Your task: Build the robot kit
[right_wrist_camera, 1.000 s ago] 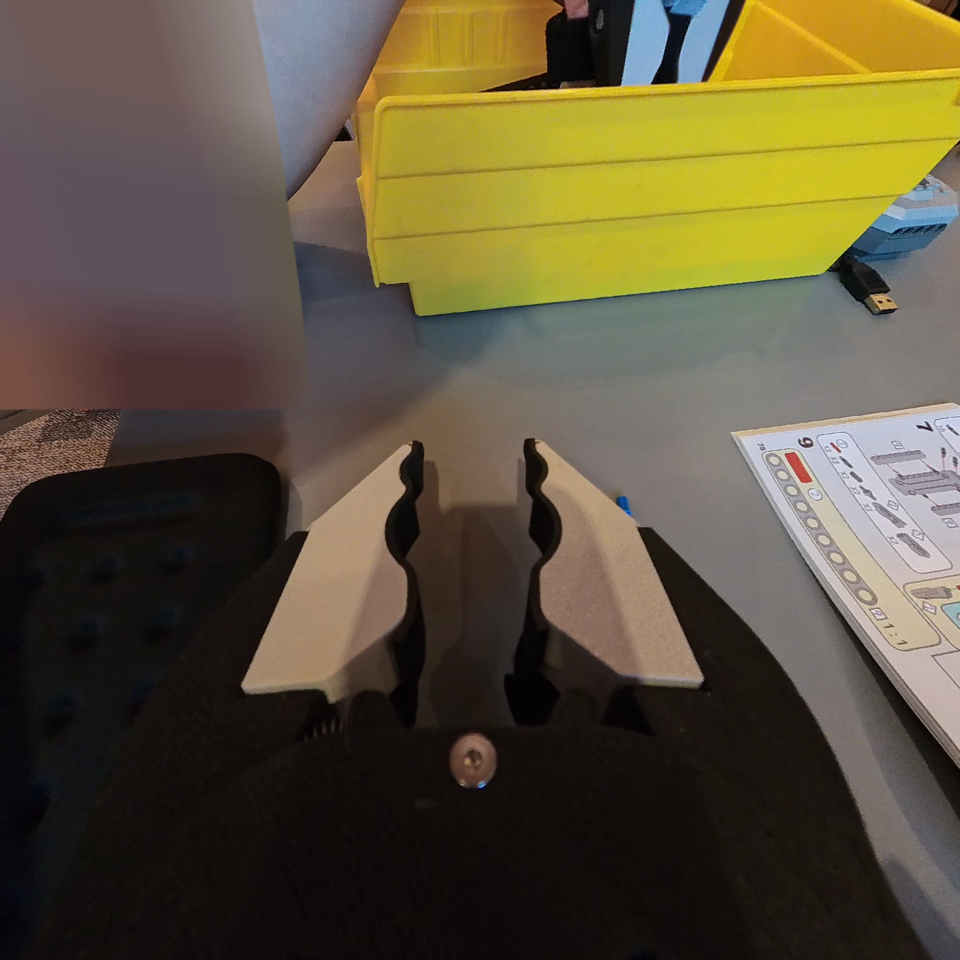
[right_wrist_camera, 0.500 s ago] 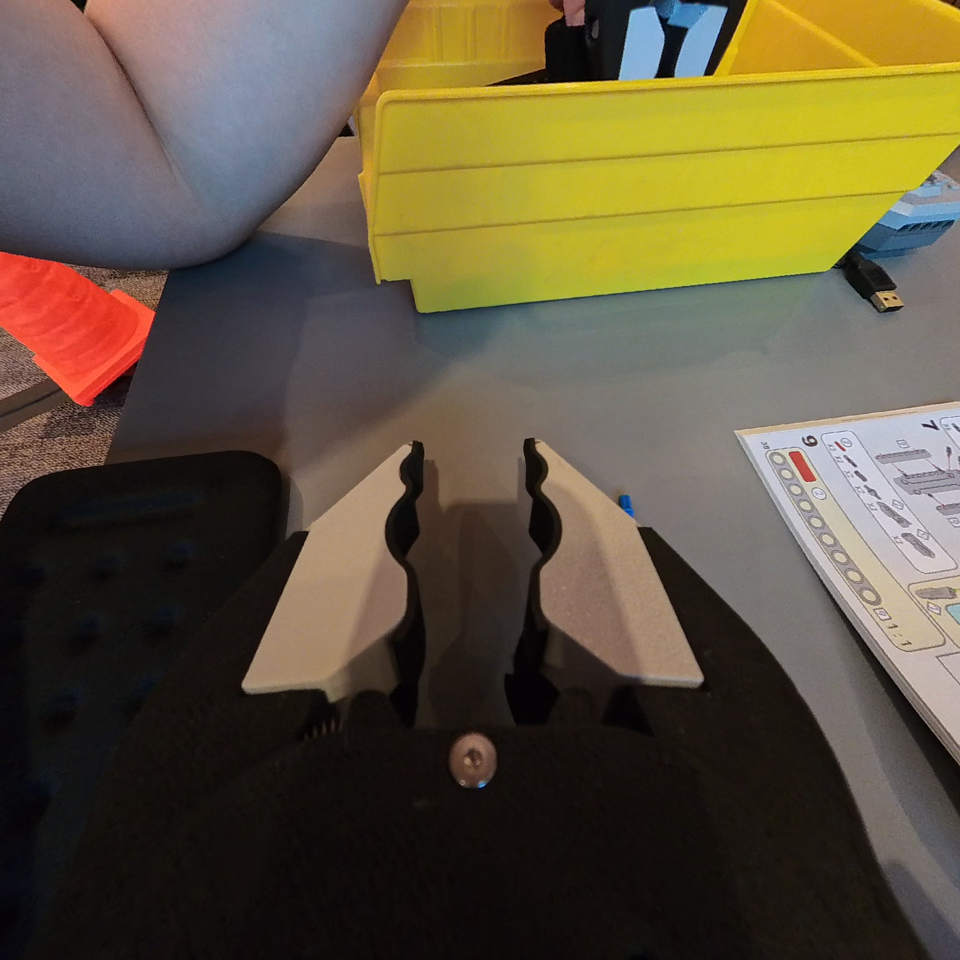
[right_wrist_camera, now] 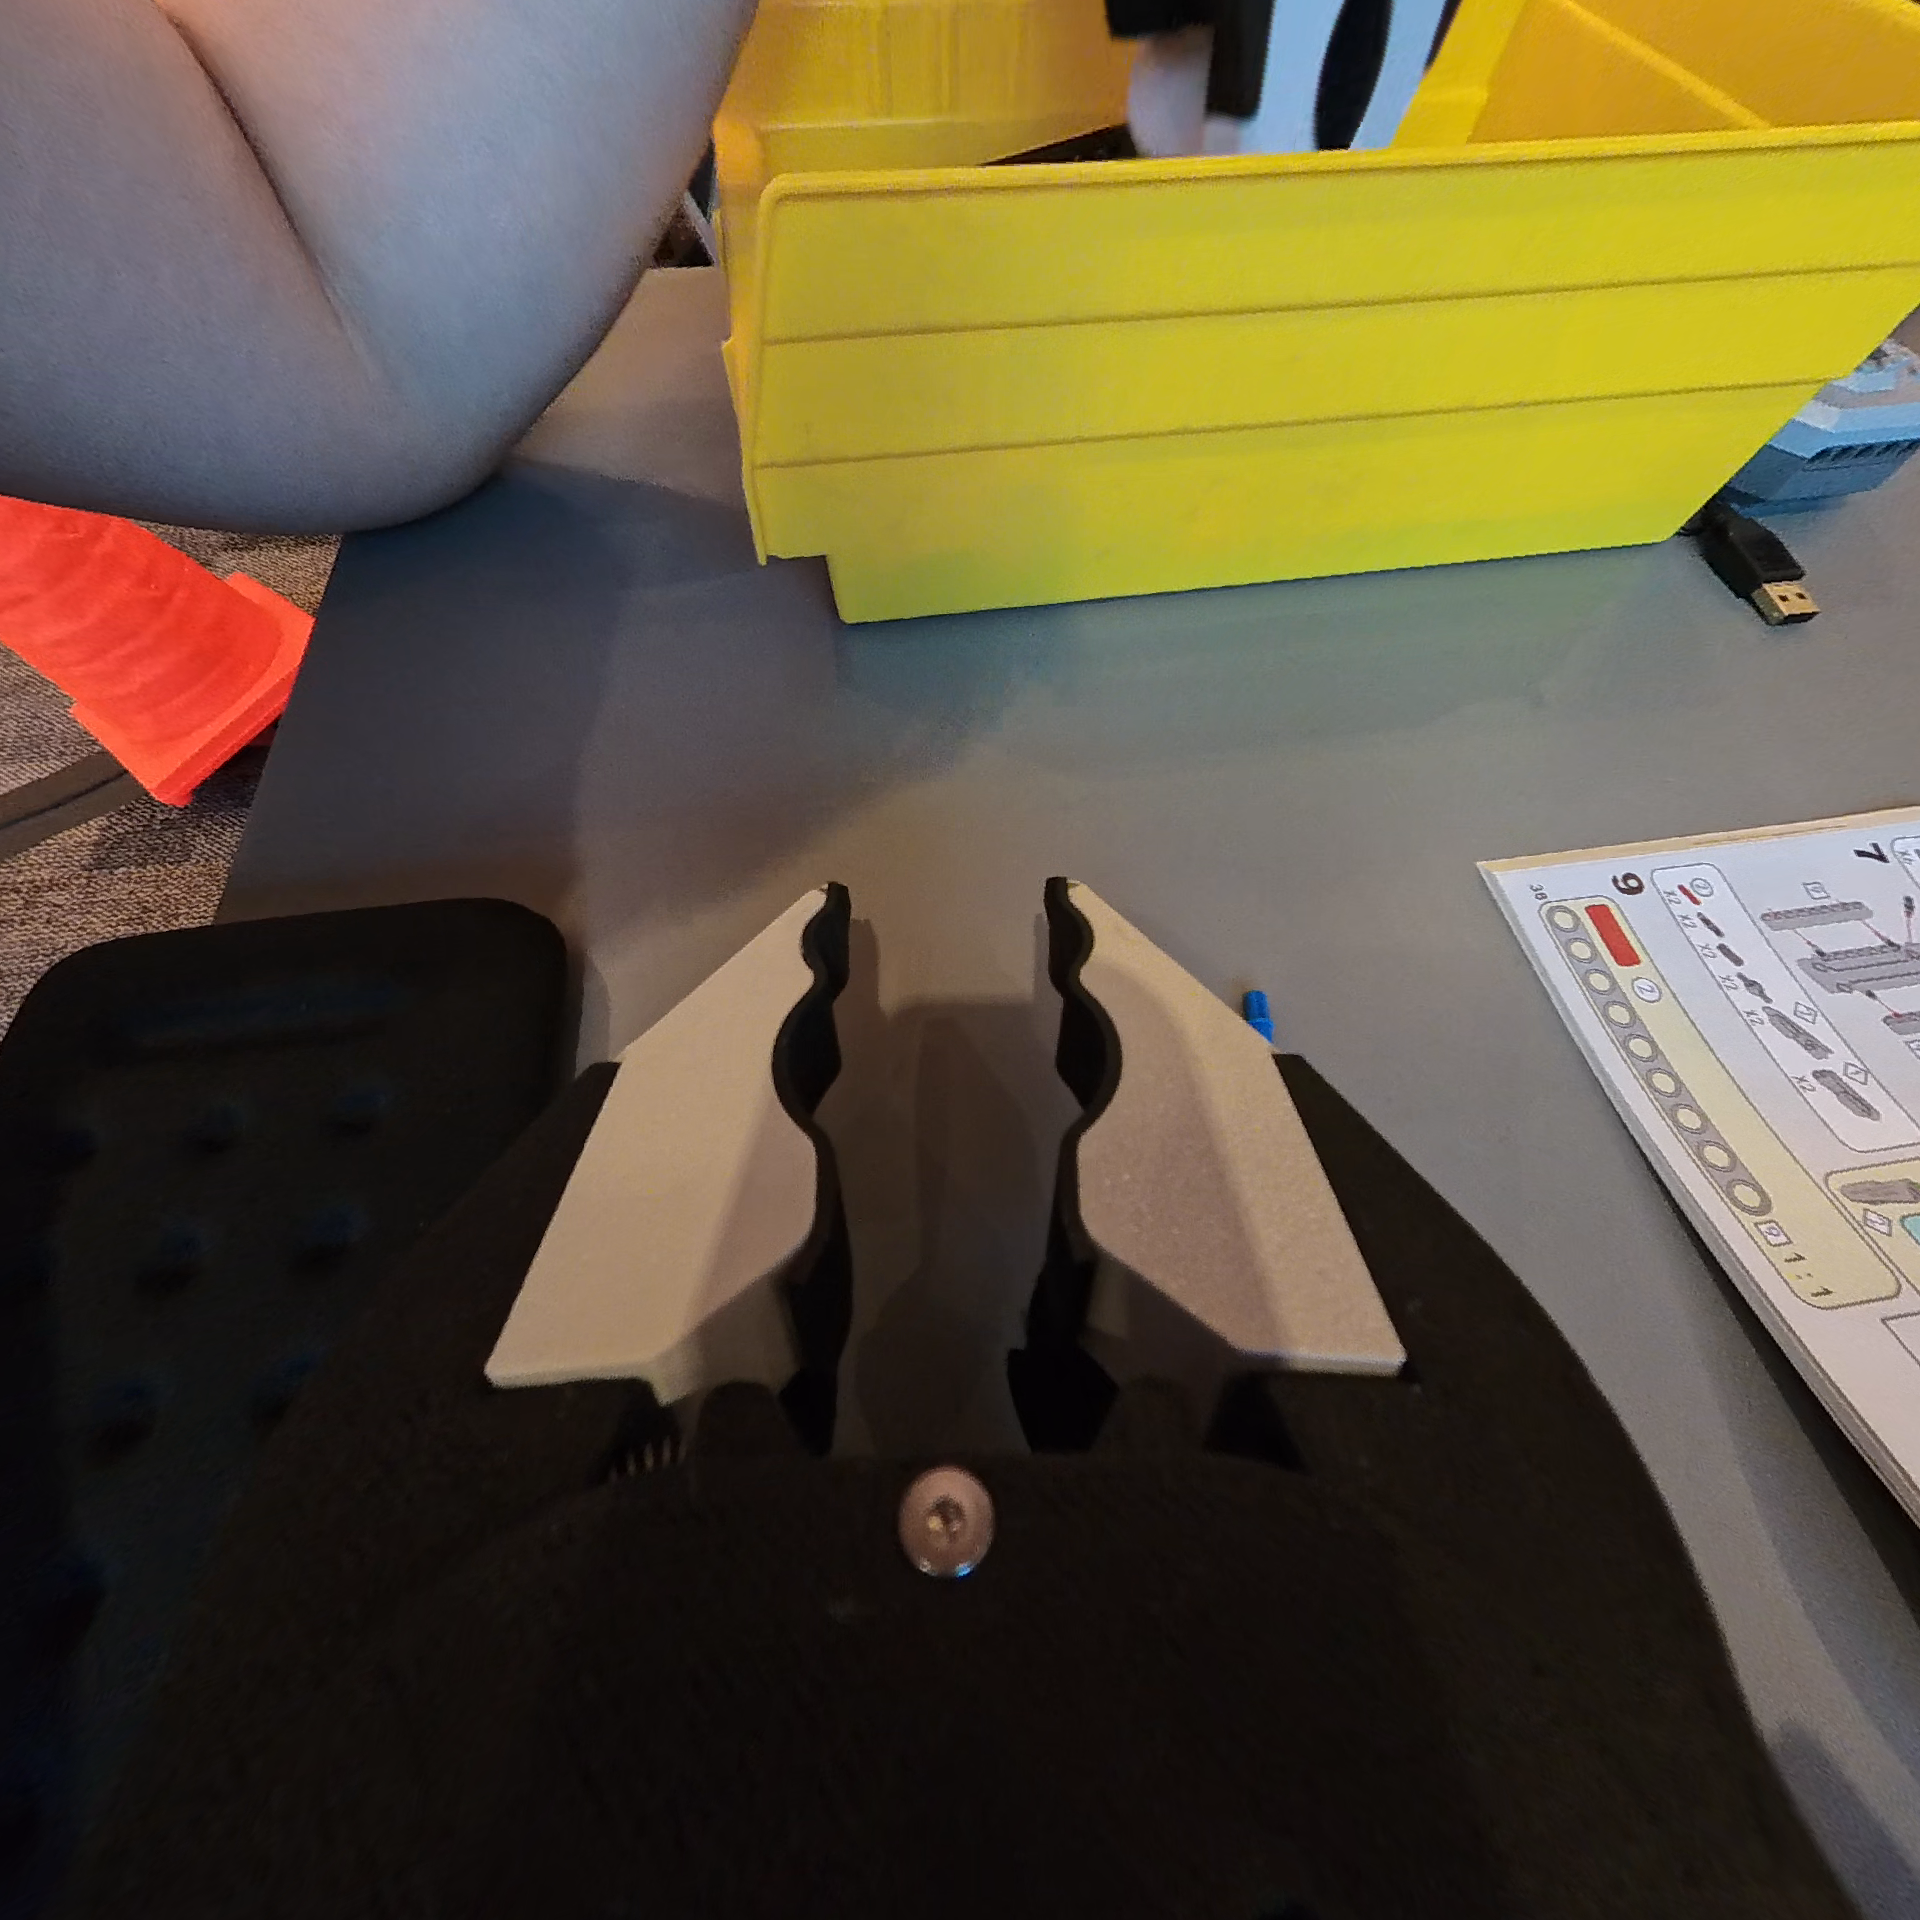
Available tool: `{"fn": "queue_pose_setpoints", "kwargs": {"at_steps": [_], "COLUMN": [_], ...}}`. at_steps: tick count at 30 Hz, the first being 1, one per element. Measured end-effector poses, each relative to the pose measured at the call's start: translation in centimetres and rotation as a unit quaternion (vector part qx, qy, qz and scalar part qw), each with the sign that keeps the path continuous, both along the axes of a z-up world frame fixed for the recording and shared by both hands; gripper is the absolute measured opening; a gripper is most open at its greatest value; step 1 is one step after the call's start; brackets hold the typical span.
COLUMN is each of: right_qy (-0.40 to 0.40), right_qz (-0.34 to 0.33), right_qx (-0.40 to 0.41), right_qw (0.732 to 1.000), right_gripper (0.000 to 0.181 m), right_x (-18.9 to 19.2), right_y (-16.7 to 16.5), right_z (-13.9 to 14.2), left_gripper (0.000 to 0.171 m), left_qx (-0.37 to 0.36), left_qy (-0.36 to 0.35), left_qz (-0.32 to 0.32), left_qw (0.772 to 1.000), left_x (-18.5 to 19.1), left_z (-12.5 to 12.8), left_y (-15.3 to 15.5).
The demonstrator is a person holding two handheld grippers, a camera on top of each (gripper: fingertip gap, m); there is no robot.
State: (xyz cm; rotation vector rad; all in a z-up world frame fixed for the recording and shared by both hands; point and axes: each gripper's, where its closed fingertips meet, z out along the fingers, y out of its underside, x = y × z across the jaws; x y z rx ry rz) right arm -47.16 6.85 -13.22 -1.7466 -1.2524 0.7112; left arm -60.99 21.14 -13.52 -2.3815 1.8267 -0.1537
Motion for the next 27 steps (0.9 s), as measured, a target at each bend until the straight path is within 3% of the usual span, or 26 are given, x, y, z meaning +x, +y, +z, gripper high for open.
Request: {"fn": "queue_pose_setpoints", "kwargs": {"at_steps": [2,5,8,11,17,27], "right_qy": [0.0,-0.001,-0.003,-0.002,-0.005,-0.007], "right_qz": [0.0,0.002,0.002,0.002,0.006,0.001], "right_qx": [0.0,0.002,0.002,0.001,0.001,0.021], "right_qw": [1.0,1.0,1.0,1.0,1.0,1.0], "right_gripper": [0.038,0.038,0.038,0.038,0.037,0.03], "right_x": [0.0,0.0,-0.1,-0.1,-0.1,-0.2], "right_y": [0.0,-0.1,-0.1,-0.1,-0.1,0.5], "right_z": [0.0,0.0,-0.1,-0.1,-0.2,0.0], "left_gripper": [0.002,0.003,0.002,0.003,0.003,0.002], "left_qx": [0.076,0.212,0.205,0.159,0.111,0.105], "left_qy": [-0.028,-0.134,-0.311,-0.42,-0.474,-0.459], "left_qz": [0.022,0.079,0.078,0.045,0.006,0.014], "left_qw": [0.996,0.965,0.925,0.892,0.874,0.882], "left_x": [0.2,1.9,6.4,9.5,11.5,13.4], "left_z": [2.7,9.2,15.3,18.6,19.7,20.0], "left_y": [1.9,5.6,4.5,2.2,0.4,-0.8]}}
